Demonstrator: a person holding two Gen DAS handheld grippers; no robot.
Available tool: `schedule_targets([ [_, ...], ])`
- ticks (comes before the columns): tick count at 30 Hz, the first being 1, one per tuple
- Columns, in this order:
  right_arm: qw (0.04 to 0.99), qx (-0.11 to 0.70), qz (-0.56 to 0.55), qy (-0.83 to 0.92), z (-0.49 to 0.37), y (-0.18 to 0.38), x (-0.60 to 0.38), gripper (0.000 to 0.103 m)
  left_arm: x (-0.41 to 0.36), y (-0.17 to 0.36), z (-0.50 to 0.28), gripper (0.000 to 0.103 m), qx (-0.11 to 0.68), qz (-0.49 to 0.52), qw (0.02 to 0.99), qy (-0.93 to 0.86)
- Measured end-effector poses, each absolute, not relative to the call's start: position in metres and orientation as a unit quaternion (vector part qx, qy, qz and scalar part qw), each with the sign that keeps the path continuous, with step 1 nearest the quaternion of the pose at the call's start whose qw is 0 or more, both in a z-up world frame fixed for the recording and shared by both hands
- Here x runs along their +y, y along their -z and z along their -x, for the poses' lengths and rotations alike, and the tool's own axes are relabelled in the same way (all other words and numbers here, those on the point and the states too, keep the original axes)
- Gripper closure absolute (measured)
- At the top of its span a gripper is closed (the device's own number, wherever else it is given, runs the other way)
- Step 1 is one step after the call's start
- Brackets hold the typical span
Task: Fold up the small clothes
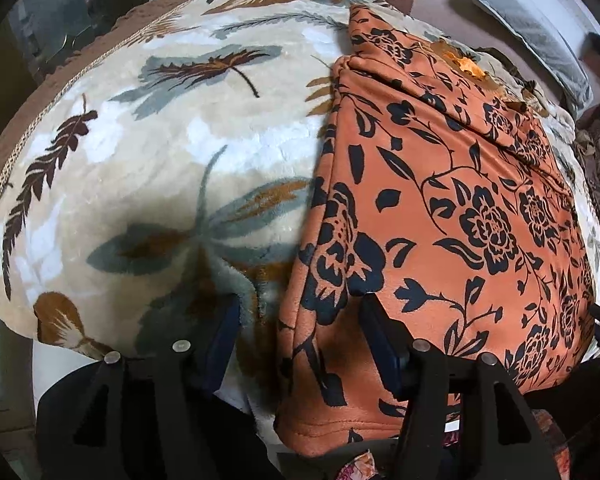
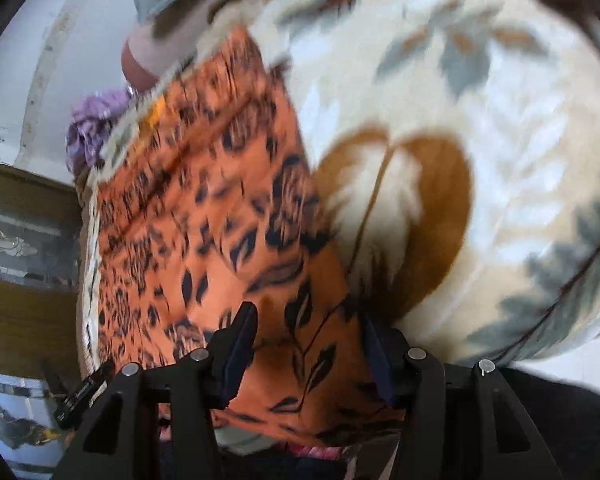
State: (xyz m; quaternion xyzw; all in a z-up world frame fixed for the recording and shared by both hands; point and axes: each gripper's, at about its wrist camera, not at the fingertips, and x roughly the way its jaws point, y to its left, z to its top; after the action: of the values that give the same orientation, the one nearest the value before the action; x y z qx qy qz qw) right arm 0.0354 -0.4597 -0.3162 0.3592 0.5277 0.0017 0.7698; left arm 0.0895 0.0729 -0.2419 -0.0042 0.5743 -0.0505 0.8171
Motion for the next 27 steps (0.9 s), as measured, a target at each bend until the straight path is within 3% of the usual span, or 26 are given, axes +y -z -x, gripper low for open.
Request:
schedule_targets([
  [1, 0.78, 0.529, -0.335, -0.003, -0.035, 0.312, -0.452, 0.058, 0.072, 0.242, -0.089, 0.049, 0.572, 0.002, 0.819, 0.051],
  [2, 0.785, 0.529, -0.322, -0.014, -0.036, 0.31, -0.446, 0.081, 0.072, 0.24, -0.088, 0.061, 0.569, -0.005, 0.821, 0.048],
  [4, 0.796, 0.518, -0.311, -0.041, -0.036, 0.303, -0.434, 0.091, 0.072, 0.238, -0.088, 0.07, 0.565, -0.01, 0.824, 0.046],
  [6, 0.805, 0.517, -0.288, -0.04, -0.037, 0.299, -0.428, 0.091, 0.074, 0.235, -0.09, 0.076, 0.563, -0.009, 0.825, 0.05],
  [9, 0.79, 0.525, -0.313, -0.043, -0.04, 0.306, -0.434, 0.091, 0.074, 0.233, -0.093, 0.076, 0.561, -0.016, 0.825, 0.059],
  [10, 0.786, 0.527, -0.322, -0.043, -0.041, 0.308, -0.437, 0.088, 0.072, 0.233, -0.094, 0.073, 0.562, -0.021, 0.825, 0.058],
  [12, 0.781, 0.534, -0.323, -0.03, -0.042, 0.309, -0.439, 0.084, 0.069, 0.237, -0.098, 0.044, 0.57, -0.028, 0.819, 0.051],
  [14, 0.78, 0.538, -0.317, -0.033, -0.044, 0.312, -0.437, 0.069, 0.067, 0.239, -0.098, 0.042, 0.57, -0.03, 0.82, 0.054],
  [16, 0.783, 0.542, -0.302, -0.039, -0.049, 0.313, -0.432, 0.069, 0.063, 0.241, -0.096, 0.042, 0.567, -0.044, 0.821, 0.056],
  [18, 0.79, 0.545, -0.276, -0.047, -0.051, 0.311, -0.425, 0.068, 0.059, 0.241, -0.096, 0.062, 0.563, -0.054, 0.823, 0.056],
  [19, 0.794, 0.546, -0.262, -0.052, -0.052, 0.309, -0.421, 0.072, 0.058, 0.24, -0.096, 0.067, 0.559, -0.061, 0.825, 0.055],
  [20, 0.796, 0.548, -0.252, -0.055, -0.053, 0.308, -0.419, 0.085, 0.055, 0.238, -0.095, 0.09, 0.554, -0.068, 0.828, 0.059],
  [21, 0.798, 0.55, -0.24, -0.061, -0.054, 0.306, -0.416, 0.09, 0.053, 0.236, -0.096, 0.095, 0.554, -0.071, 0.827, 0.071],
  [27, 0.814, 0.509, -0.259, -0.104, -0.06, 0.276, -0.424, 0.093, 0.053, 0.217, -0.102, 0.096, 0.549, -0.064, 0.827, 0.103],
])
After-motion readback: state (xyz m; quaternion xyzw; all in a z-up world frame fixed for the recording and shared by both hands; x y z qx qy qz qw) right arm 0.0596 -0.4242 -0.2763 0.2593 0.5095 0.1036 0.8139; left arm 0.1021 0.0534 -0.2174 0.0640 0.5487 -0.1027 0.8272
